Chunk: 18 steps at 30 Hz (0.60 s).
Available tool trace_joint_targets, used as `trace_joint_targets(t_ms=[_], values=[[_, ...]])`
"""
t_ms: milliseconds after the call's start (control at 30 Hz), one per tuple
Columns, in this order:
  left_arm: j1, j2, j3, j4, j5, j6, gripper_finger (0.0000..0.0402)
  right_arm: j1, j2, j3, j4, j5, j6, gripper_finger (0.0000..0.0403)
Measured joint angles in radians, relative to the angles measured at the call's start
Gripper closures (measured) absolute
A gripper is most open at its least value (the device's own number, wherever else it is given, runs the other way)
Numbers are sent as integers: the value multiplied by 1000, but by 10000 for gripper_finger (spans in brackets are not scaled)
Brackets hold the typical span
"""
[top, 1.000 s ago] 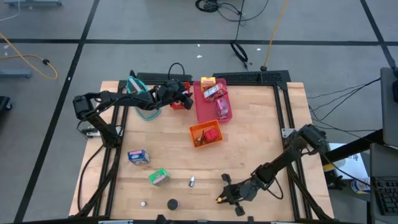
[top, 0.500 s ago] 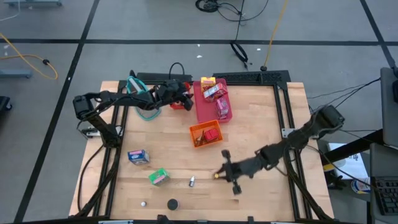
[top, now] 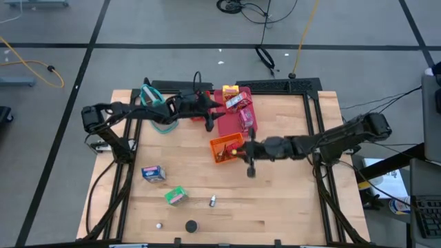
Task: Pick & Place Kitchen Items
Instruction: Put the orange food coloring bottle into the red bin
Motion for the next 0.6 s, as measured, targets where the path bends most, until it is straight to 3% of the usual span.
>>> trace_joint_targets(t_ms=[367, 600], values=[[-81, 0, 0, 83, 181, 38, 211, -204, -46, 0, -9, -7, -27, 375], [-136, 0, 0, 134, 192, 51, 211, -289, -46, 0, -8, -81, -13, 375]])
